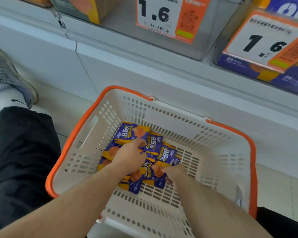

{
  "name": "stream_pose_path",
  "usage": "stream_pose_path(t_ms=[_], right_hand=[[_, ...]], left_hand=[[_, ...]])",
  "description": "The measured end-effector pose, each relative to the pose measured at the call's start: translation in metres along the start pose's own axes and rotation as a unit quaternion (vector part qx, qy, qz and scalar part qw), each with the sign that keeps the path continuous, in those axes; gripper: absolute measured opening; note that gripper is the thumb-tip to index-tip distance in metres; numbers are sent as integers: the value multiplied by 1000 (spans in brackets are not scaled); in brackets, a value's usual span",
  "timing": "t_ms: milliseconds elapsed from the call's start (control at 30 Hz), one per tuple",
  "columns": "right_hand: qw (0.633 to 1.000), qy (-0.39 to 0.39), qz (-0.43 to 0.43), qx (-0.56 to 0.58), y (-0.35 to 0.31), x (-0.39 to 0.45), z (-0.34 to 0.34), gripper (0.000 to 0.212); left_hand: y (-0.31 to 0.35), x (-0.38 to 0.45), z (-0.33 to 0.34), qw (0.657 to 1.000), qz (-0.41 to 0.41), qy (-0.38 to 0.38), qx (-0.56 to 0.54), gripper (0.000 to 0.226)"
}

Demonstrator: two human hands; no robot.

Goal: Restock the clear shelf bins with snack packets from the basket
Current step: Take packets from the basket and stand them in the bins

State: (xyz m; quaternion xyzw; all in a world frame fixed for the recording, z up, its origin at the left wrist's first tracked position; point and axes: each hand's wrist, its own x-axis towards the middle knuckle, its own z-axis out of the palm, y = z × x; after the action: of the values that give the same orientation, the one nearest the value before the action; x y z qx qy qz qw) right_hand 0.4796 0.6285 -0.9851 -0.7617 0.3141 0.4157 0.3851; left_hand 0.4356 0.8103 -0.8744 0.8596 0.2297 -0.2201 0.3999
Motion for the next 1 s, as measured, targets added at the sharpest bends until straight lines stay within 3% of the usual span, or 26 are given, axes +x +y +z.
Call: stream_pose_path(t_ms=[167,267,433,533,700,767,900,967,1000], right_hand=[[998,-36,12,-54,2,-6,11,26],[999,-48,18,2,0,-25,6,13],[991,-104,25,83,10,-36,18,9],[986,-113,29,117,10,-40,34,30],[993,-100,-2,58,1,-54,35,6],[997,-63,-54,-5,-5,-56,22,11],[982,-48,-118,-137,-29,-74,-24,12],[982,-40,-132,-133,-43,-85,-52,29],[983,-29,-149,-99,-51,-98,-66,25]], left_hand=[[-3,0,2,999,-27,0,-42,45],[-5,-9,4,996,-51,-4,-76,45],[-7,-24,-3,993,-52,6,-101,41],[-10,-29,-11,993,-57,17,-107,42],[-10,-31,-14,982,-95,24,-163,37],[-1,-34,-12,954,-145,24,-259,36],[26,-44,5,821,-270,-21,-502,40],[44,-47,18,796,-306,-60,-518,42],[54,-50,24,791,-313,-83,-519,38]])
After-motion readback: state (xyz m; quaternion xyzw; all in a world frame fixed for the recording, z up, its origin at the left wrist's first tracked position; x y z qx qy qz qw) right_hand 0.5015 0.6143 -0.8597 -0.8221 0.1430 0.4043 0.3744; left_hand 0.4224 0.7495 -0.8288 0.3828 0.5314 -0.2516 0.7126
